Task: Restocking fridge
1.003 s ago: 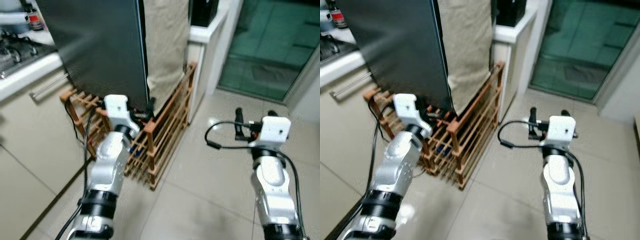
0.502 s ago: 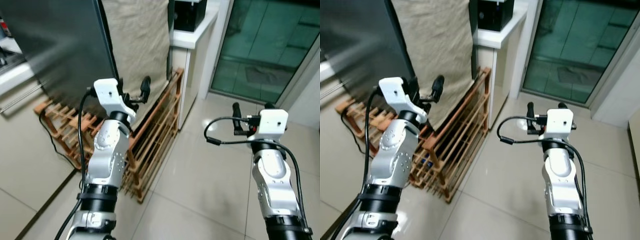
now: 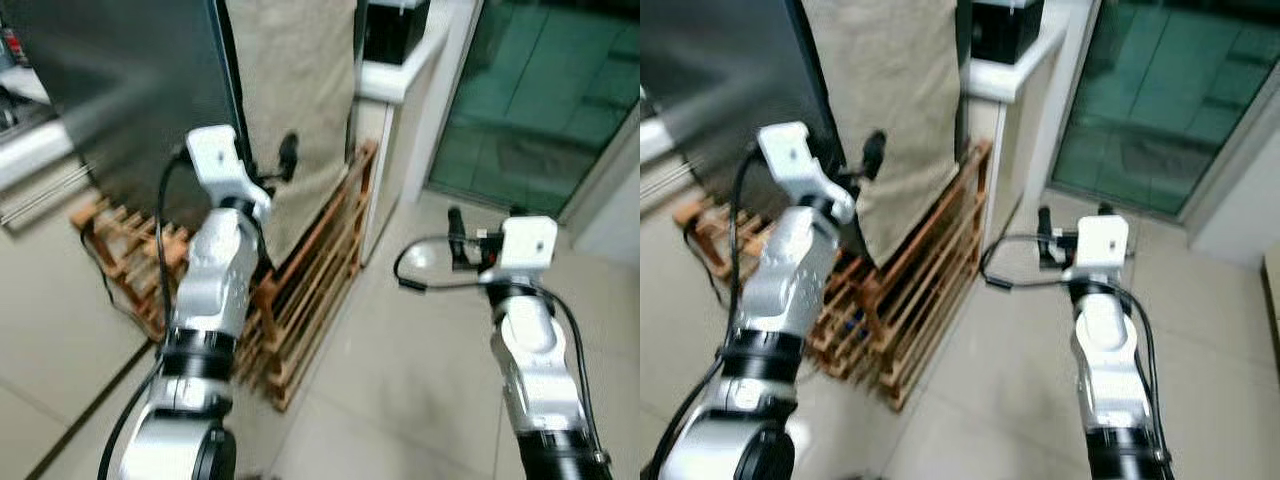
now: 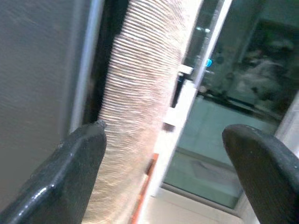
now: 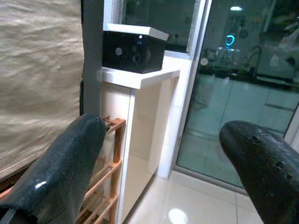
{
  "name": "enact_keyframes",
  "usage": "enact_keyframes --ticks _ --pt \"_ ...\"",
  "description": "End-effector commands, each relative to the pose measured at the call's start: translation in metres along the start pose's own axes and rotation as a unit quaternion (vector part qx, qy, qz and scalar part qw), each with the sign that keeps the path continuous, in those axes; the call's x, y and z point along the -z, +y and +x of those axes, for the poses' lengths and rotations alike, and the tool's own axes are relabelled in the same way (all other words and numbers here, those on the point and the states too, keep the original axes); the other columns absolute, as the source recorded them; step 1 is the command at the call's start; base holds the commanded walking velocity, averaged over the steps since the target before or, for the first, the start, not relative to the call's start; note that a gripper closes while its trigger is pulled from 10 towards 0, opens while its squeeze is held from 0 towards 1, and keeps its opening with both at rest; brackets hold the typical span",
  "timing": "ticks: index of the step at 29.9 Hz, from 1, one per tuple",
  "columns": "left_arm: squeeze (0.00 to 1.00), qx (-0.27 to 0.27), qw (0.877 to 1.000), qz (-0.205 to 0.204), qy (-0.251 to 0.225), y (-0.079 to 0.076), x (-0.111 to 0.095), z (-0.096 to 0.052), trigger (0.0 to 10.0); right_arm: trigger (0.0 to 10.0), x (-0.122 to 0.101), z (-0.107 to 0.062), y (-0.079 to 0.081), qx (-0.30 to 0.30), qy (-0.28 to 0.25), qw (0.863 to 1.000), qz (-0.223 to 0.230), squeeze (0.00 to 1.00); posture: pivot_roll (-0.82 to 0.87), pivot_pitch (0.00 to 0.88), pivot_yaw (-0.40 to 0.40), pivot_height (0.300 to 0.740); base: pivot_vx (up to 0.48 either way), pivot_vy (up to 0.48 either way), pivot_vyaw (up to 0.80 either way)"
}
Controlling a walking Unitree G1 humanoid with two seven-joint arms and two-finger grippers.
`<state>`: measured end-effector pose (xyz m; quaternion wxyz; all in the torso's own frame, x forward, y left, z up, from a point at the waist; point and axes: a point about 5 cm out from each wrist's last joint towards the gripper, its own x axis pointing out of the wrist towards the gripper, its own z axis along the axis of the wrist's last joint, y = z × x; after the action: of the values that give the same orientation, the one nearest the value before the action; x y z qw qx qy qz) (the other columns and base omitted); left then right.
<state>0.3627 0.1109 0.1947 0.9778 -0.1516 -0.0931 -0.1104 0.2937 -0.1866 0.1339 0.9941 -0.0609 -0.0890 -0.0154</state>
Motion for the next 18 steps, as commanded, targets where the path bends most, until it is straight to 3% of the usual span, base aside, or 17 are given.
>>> enact_keyframes --ticks 1,8,18 --pt "0.0 0.015 1.0 -0.001 0.005 -0.005 -0.002 0.005 10.0 10.0 -0.006 -0.001 -0.001 -0.001 -0.007 1.0 -0.001 0.15 -0.21 0.018 0.017 0.735 0.0 0.0 0.0" --pt "0.0 -0.018 0.999 0.033 0.008 0.004 -0.009 0.022 10.0 10.0 -0.006 -0.008 -0.009 0.009 -0.001 1.0 -0.009 0.15 -0.23 0.049 0.023 0.735 0.0 0.0 0.0" --pt "0.0 -0.056 0.998 0.038 -0.007 0.011 -0.013 0.026 10.0 10.0 -0.002 -0.021 -0.01 0.01 0.018 1.0 -0.011 0.15 -0.24 0.079 0.022 0.735 0.0 0.0 0.0"
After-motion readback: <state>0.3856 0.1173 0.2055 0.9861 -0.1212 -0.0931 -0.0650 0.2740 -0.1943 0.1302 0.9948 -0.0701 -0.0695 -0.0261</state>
